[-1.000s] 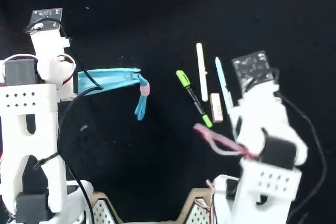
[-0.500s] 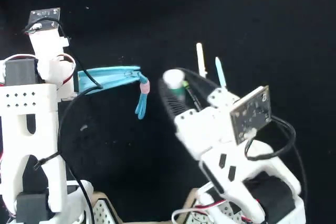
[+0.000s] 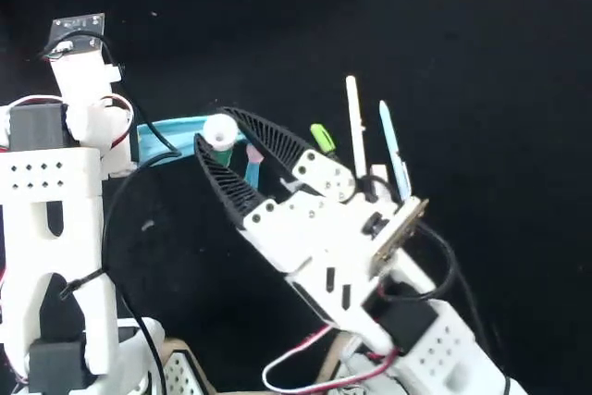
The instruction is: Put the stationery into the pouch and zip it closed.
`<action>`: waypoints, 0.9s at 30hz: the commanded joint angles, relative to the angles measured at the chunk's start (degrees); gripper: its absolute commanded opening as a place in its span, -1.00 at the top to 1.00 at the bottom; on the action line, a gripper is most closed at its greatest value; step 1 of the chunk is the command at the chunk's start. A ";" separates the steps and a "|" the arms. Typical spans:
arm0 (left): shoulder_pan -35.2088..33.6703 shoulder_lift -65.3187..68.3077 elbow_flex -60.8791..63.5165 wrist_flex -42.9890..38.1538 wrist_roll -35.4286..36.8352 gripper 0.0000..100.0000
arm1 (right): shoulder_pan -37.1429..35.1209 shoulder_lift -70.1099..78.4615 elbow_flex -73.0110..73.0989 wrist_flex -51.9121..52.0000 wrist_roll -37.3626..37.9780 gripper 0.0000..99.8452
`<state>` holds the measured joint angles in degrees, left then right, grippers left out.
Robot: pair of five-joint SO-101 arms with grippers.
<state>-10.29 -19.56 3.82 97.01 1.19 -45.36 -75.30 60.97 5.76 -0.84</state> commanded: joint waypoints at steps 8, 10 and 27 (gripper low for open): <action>0.66 0.53 2.51 0.00 0.79 0.94 | -0.70 6.02 2.15 -13.98 -0.09 0.98; 0.57 0.53 2.51 0.00 0.79 0.94 | -0.53 10.15 2.15 -17.76 -0.09 0.98; 0.66 0.53 2.51 0.00 0.79 0.94 | -0.44 16.04 5.93 -22.15 -0.09 0.98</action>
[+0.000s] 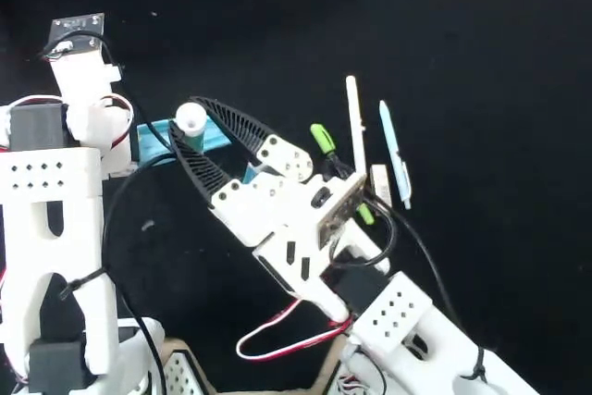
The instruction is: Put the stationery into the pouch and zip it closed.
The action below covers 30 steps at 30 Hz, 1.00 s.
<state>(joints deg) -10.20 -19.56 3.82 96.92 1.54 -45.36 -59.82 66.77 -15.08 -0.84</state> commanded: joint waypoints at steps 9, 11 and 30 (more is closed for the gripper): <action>0.57 0.53 2.51 0.18 0.44 0.94 | -0.44 0.66 -2.77 -1.32 -0.09 0.98; 0.57 0.53 2.51 0.18 0.44 0.94 | -0.44 0.66 -4.35 -1.14 -0.09 0.98; 0.66 0.53 2.42 2.11 0.09 0.94 | 1.76 14.99 -4.70 -5.54 -0.09 0.98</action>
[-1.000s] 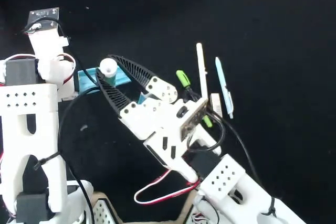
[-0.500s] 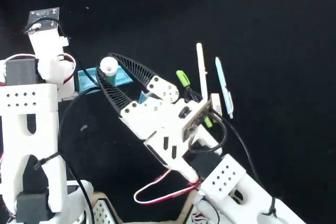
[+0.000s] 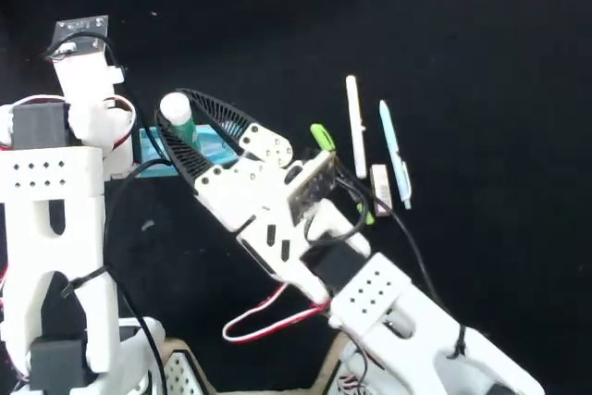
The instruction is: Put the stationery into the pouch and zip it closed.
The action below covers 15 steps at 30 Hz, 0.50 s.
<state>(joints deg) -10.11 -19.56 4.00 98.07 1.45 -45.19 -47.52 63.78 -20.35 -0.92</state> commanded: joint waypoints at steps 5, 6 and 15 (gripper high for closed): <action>0.57 0.53 2.24 0.79 0.18 0.94 | 1.49 1.71 -4.18 -0.18 0.00 0.98; 0.48 0.53 2.24 0.79 0.18 0.94 | 1.41 1.27 -4.53 0.00 0.00 0.98; 0.13 0.53 2.15 0.62 0.18 0.94 | 1.58 0.66 3.03 -0.26 0.00 0.98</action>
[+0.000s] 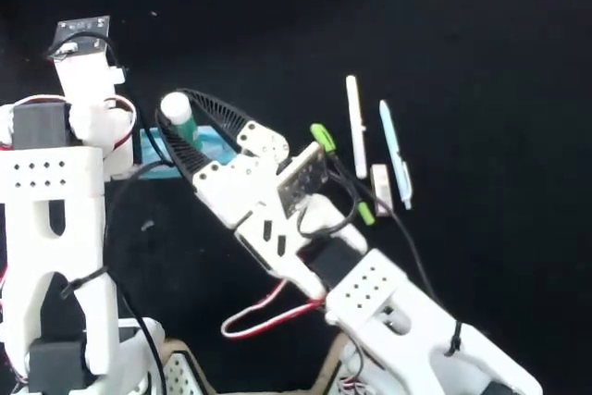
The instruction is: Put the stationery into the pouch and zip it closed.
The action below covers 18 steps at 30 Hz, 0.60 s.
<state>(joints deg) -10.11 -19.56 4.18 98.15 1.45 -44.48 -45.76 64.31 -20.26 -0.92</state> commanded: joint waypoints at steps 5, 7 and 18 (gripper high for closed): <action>0.31 0.53 1.98 0.53 0.18 0.94 | 0.62 -5.58 7.52 -0.26 0.00 0.98; 0.40 0.53 1.89 0.53 0.18 0.94 | 0.26 -9.80 9.80 0.00 0.00 0.98; 0.48 0.53 1.89 0.53 0.18 0.94 | -1.67 -25.45 16.84 12.40 0.00 0.98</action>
<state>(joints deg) -9.58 -19.56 4.26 98.15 1.45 -45.36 -69.32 80.04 -14.46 -1.01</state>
